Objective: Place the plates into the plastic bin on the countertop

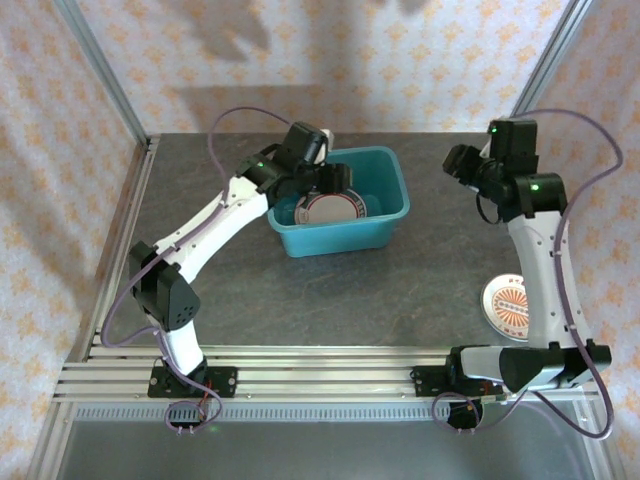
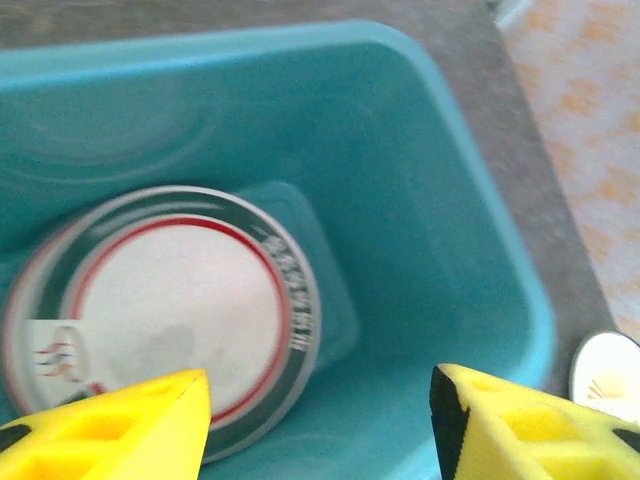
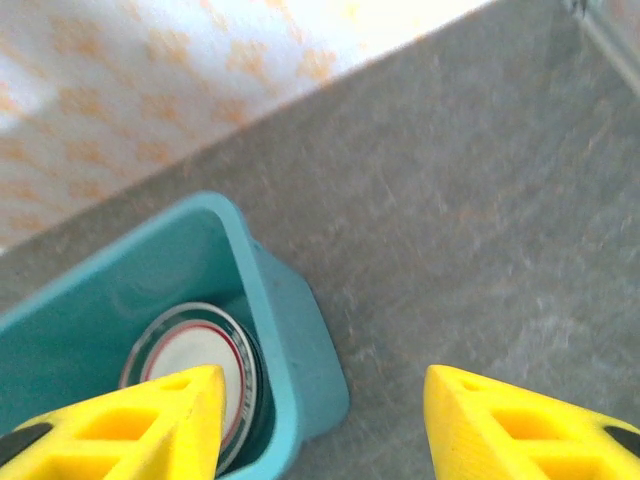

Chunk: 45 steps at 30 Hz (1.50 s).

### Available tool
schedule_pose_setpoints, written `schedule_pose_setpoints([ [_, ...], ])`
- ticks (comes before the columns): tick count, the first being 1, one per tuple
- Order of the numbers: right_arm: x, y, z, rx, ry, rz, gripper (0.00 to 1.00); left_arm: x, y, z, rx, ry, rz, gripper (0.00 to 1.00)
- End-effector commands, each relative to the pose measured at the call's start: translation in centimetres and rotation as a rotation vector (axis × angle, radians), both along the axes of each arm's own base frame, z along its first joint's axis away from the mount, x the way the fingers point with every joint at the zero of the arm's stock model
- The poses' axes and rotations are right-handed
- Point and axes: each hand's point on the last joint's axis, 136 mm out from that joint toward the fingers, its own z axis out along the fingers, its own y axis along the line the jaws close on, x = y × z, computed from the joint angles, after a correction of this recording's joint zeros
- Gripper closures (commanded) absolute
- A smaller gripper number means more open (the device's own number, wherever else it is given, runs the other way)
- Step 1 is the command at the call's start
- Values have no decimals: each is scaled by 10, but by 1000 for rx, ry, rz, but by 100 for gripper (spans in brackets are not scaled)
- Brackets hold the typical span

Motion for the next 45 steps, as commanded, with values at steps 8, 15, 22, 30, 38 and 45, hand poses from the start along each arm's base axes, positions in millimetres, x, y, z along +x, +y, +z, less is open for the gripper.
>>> schedule_pose_setpoints([
  [8,-11,-13,79,-55,-179,-38,45,-64,-106,13,-103,-9,-287,40],
  [15,-31,-13,88,-59,-186,-26,45,-86,-161,-44,-119,84,-365,39],
  [22,-31,-4,83,-48,-168,21,46,-105,-228,-100,-199,187,-451,37],
  [30,-16,31,74,-4,-137,145,47,-122,-293,-156,-283,305,-491,34],
  [38,-12,61,52,15,-107,226,48,-130,-329,-185,-373,346,-476,33],
  [45,-18,61,22,8,-68,228,49,-152,-353,-207,-391,392,-491,33],
])
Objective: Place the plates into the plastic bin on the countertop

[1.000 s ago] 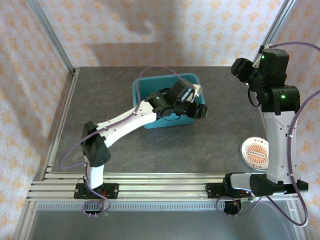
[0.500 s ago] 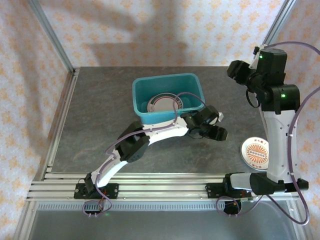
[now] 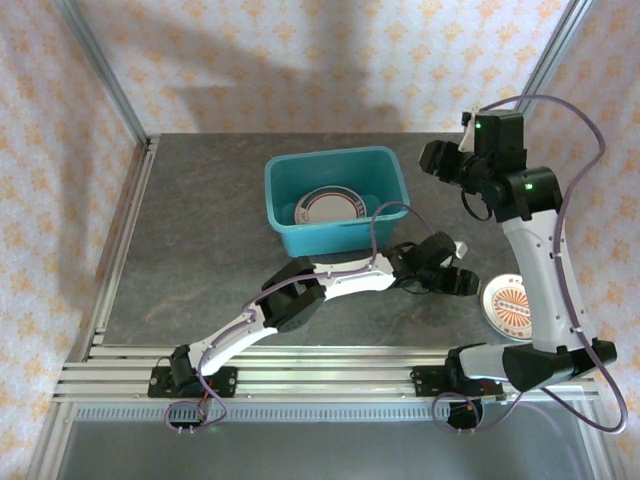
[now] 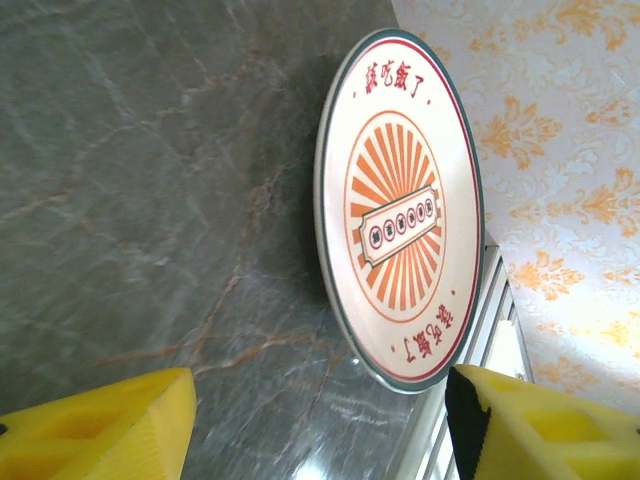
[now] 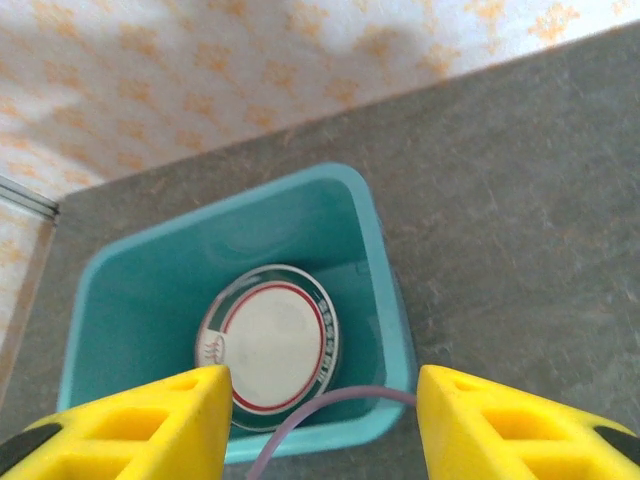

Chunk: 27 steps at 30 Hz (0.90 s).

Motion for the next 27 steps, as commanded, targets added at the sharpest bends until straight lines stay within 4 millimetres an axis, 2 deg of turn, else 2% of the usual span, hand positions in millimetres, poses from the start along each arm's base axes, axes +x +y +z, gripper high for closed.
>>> schedule_pose_setpoints([
  [1,-9,-1,10,12,-60,4,49,-16,-19,-8,-27,36,-17,33],
  [7,-17,1,-1,25,-53,19,49,-21,-24,-31,2,60,12,33],
  [9,-16,2,-6,29,-49,21,49,-21,-26,-35,-2,61,20,33],
  [11,-24,1,-1,42,-74,21,49,-23,-29,-39,-4,64,24,33],
  [16,-30,3,-11,56,-66,31,49,-29,-40,-44,-21,96,21,33],
  [20,-33,2,-19,55,-62,28,49,-31,-41,-51,-7,106,26,33],
  [27,-35,3,-18,72,-79,29,49,-35,-38,-61,43,108,44,34],
])
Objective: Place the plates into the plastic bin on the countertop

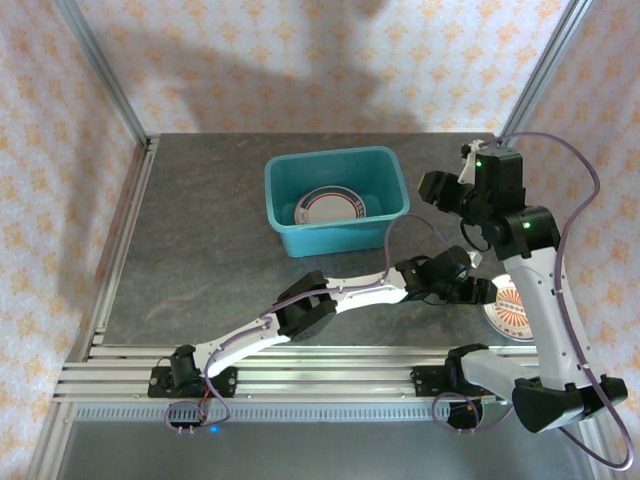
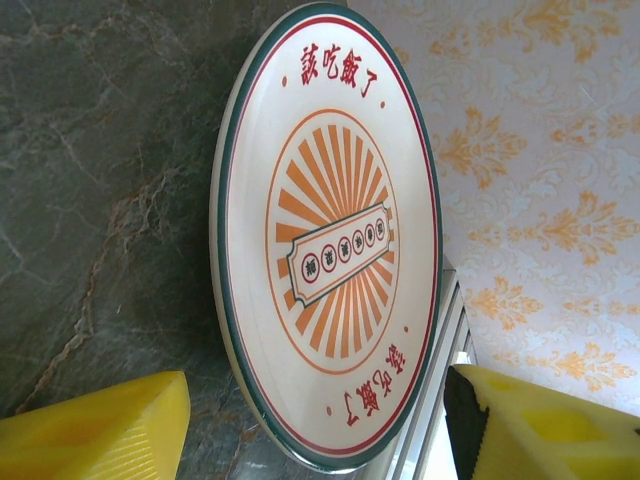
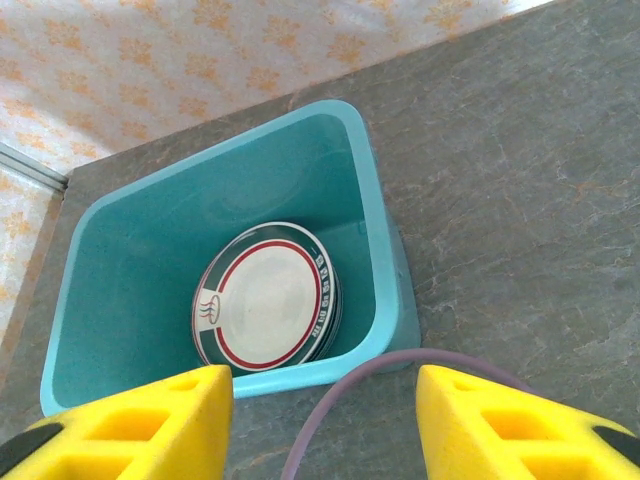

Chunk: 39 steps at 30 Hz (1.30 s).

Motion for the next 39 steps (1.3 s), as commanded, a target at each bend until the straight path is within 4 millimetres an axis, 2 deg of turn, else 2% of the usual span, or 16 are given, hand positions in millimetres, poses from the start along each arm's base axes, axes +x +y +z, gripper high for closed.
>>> schedule_pose_setpoints([
  [1,-1,3,17,33,-64,2,49,-22,4,-53,123,57,4,34],
  [8,0,7,16,57,-66,16,49,-27,-3,-47,126,57,32,35],
  [15,-5,5,13,55,-68,13,49,-34,-3,-58,152,63,47,37],
  [24,-8,4,12,58,-71,12,49,-38,-10,-58,142,72,95,41],
  [28,-8,6,12,62,-71,20,49,-39,-10,-59,149,72,112,45],
  [34,-9,7,8,64,-65,23,49,-45,-9,-69,174,79,120,56],
  [36,-10,6,7,62,-64,21,49,-47,-8,-72,181,80,118,63],
  [39,-10,5,7,58,-65,19,49,-47,-6,-76,196,77,122,66],
])
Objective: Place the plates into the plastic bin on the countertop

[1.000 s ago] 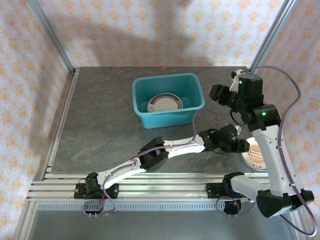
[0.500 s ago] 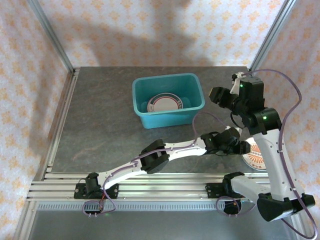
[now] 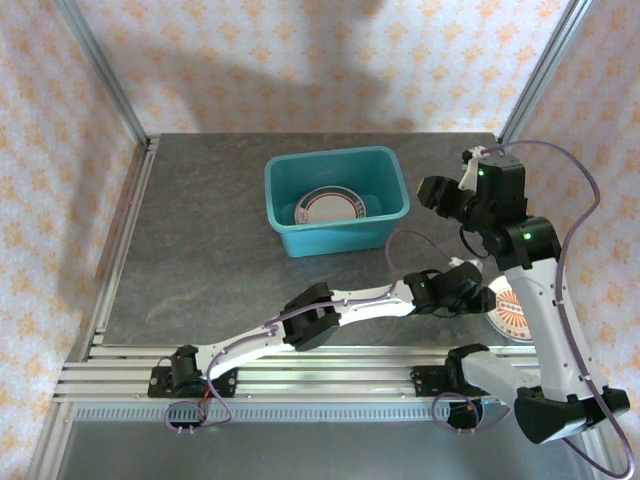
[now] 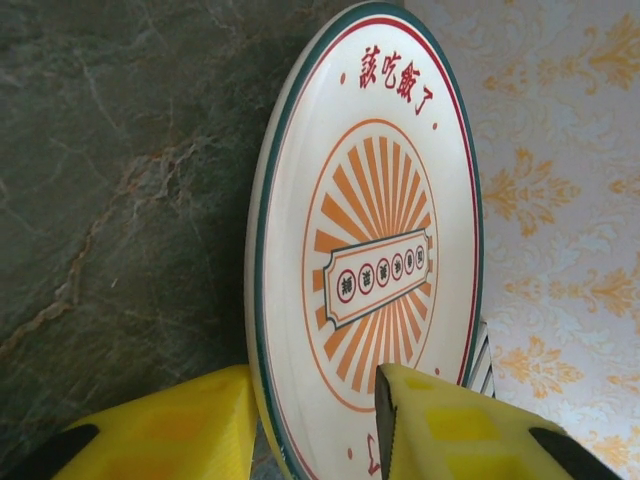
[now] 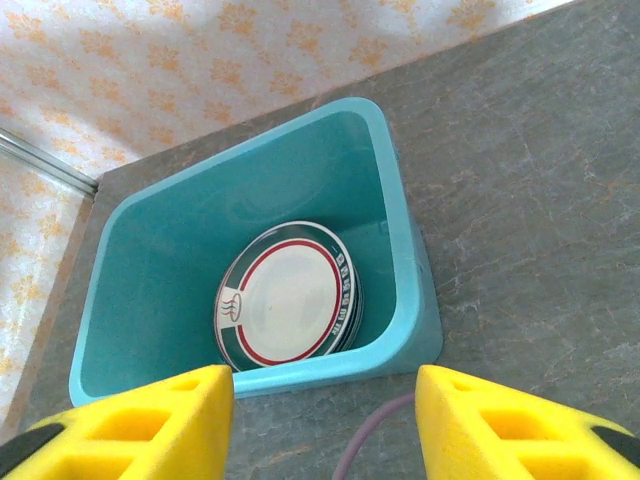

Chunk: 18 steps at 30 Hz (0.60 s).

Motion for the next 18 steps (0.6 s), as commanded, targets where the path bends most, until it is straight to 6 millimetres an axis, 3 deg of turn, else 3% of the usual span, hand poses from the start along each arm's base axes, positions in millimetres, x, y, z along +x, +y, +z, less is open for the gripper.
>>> schedule_pose_setpoints([
  [1,-2,1,8,15,-36,3,49,-37,6,-60,132,68,-38,68],
  [10,-2,1,2,11,-23,4,49,-34,7,-62,127,62,-23,83],
  [18,-2,1,-1,6,-15,4,49,-24,15,-56,122,45,1,90],
])
